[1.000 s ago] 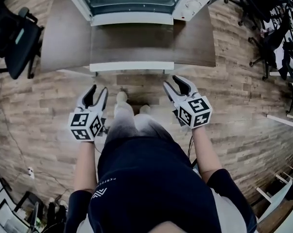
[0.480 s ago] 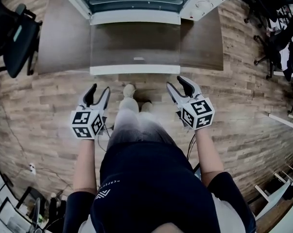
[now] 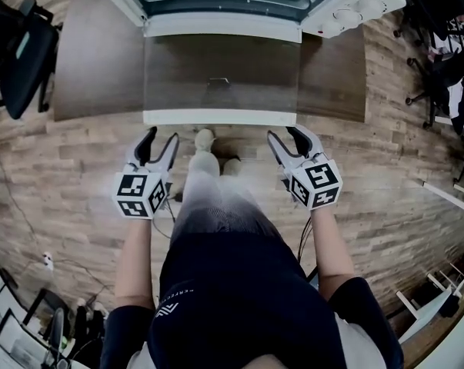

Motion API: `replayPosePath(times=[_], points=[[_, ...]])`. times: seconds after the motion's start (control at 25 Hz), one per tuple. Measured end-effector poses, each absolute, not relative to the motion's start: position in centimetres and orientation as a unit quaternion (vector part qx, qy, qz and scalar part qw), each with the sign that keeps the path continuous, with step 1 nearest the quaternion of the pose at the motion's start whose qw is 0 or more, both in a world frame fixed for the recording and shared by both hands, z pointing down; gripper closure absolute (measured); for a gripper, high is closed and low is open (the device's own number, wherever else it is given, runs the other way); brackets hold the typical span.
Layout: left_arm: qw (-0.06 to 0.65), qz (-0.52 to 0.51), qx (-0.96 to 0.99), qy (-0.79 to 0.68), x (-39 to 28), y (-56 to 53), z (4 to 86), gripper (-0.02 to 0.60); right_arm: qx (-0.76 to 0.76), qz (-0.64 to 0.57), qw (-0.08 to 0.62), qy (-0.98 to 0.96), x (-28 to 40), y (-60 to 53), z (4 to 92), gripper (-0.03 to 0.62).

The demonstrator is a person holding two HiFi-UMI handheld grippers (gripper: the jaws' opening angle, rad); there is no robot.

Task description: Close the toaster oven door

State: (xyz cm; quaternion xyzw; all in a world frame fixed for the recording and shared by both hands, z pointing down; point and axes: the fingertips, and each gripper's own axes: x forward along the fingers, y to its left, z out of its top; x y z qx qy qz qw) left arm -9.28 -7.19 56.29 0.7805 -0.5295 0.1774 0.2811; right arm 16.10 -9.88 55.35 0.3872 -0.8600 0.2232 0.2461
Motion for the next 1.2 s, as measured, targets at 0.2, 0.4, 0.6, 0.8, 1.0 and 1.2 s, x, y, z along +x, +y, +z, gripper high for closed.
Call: replayPosePath(times=[0.2, 0.4, 0.6, 0.8, 1.0, 1.2], points=[[0.275, 0.173, 0.786, -0.526, -9.0, -8.2, 56.5, 0.342, 0.385, 0.218, 0.245, -0.863, 15.7, -10.6, 55.8, 0.403], [0.266, 0.169, 0.791, -0.525, -8.9, -9.1, 56.4, 0.339, 0.381, 0.213, 0.237, -0.868, 15.1, -11.3, 55.9, 0.404], [0.260, 0.163, 0.793, -0.527, -9.0, -9.7, 56.2, 0.339, 0.387, 0.210, 0.238, -0.865, 15.1, -11.7, 56.0, 0.405], [0.252, 0.157, 0.797, -0.526, -8.9, -10.3, 55.9, 0.345, 0.388, 0.215, 0.239, -0.864, 14.8, -12.0, 56.2, 0.419], [0.251, 0.146, 0.798, -0.528, -8.7, -10.4, 55.5, 0.350, 0.390, 0.211, 0.243, -0.863, 15.0, -11.9, 55.9, 0.440], [0.254, 0.135, 0.798, -0.530, -8.8, -10.3, 54.9, 0.351, 0.386, 0.211, 0.239, -0.866, 15.0, -11.8, 55.3, 0.439]])
